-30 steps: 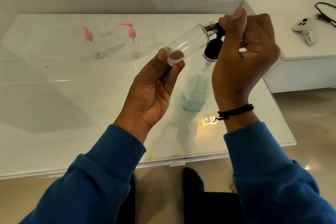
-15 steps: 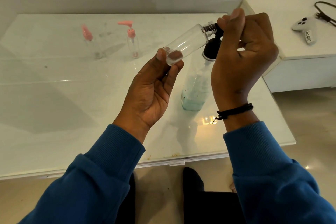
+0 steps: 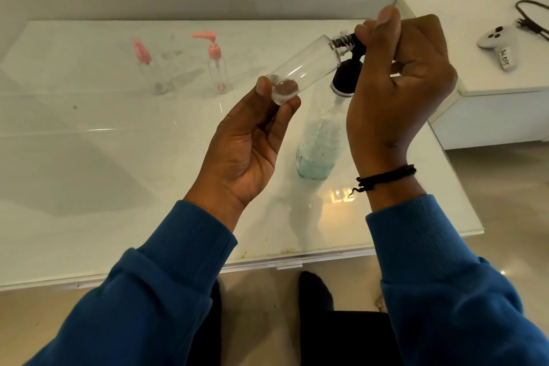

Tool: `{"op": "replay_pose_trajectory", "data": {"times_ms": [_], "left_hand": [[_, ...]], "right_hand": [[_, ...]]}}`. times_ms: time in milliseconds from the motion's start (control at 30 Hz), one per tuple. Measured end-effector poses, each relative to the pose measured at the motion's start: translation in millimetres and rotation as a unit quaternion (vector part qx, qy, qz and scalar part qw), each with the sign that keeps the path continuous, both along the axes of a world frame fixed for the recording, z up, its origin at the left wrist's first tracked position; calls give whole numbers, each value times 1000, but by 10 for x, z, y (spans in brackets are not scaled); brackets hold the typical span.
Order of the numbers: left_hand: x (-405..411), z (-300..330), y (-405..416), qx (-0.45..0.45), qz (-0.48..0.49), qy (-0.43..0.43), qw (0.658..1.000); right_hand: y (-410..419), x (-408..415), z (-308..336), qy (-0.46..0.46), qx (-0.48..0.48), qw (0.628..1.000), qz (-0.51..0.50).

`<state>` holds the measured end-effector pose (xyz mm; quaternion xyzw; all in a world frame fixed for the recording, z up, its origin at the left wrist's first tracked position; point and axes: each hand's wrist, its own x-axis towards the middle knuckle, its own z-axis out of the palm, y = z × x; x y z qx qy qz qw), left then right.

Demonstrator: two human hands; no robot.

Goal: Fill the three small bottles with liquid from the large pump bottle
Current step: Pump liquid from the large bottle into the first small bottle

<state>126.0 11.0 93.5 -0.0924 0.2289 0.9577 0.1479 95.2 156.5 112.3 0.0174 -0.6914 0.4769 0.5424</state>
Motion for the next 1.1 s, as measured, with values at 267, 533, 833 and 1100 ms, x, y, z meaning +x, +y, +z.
{"op": "replay_pose_trajectory", "data": {"times_ms": [267, 533, 833, 1100], "left_hand": [[2, -18, 5, -1, -1, 1, 1000], [-4, -9, -1, 7, -5, 1, 1000], [0, -50, 7, 37, -11, -18, 999], [-11, -38, 18, 30, -8, -18, 999]], "right_hand": [[-18, 12, -36, 6, -8, 1000, -4], [-21, 19, 26, -5, -1, 1000, -11], [-47, 37, -34, 8, -11, 1000, -8], [-45, 35, 40, -4, -2, 1000, -9]]}}
